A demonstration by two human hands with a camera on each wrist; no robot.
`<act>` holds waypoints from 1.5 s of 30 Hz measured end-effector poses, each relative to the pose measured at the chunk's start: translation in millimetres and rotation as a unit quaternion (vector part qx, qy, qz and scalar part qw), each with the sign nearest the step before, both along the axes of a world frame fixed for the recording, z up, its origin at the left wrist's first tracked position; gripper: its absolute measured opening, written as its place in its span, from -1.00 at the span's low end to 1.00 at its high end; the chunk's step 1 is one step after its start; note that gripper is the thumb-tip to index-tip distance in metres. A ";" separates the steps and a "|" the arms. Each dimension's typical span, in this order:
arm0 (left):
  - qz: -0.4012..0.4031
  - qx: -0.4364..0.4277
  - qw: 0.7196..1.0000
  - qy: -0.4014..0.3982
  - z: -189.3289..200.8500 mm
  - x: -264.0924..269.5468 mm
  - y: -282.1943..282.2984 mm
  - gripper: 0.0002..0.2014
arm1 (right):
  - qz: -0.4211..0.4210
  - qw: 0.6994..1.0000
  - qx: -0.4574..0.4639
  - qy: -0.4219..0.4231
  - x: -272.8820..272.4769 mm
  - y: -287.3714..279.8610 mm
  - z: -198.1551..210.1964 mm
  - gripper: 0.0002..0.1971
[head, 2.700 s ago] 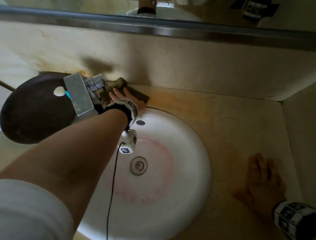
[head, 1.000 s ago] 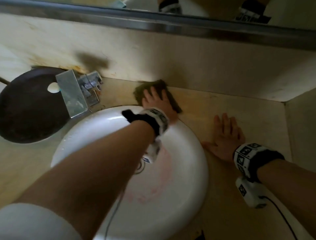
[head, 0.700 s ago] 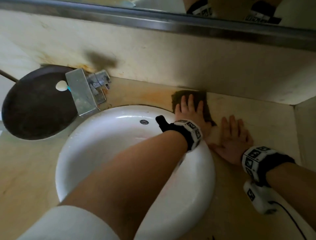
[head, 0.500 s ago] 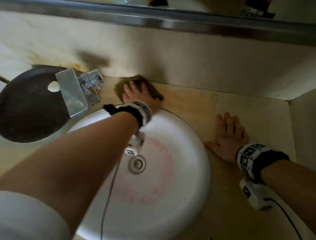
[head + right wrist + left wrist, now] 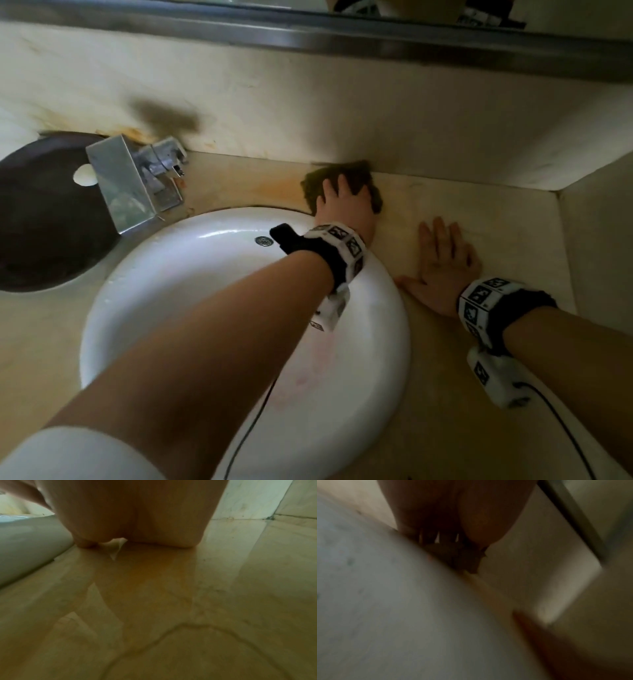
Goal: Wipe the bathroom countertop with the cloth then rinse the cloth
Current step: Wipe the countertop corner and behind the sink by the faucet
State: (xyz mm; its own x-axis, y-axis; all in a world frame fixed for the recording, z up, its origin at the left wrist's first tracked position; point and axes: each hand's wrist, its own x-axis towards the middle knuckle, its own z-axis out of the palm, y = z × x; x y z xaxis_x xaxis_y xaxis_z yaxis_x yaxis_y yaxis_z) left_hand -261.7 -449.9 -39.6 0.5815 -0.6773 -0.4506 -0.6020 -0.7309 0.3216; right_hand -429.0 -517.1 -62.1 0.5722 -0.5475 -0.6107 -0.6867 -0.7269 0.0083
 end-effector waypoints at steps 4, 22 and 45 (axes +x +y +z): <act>0.159 -0.210 0.958 0.118 35.7 40.5 23.3 -0.66 | 0.002 1.000 -0.001 -0.006 -1.0 -1.6 -0.9 0.02; 0.303 -0.211 0.915 0.163 57.7 98.9 62.2 -0.68 | 0.008 1.000 0.007 0.001 -1.2 -3.4 -2.3 0.02; 0.130 0.026 0.983 -0.124 -16.9 140.8 115.9 -0.42 | 0.008 1.000 -0.003 -0.015 -2.8 -0.8 -0.7 0.01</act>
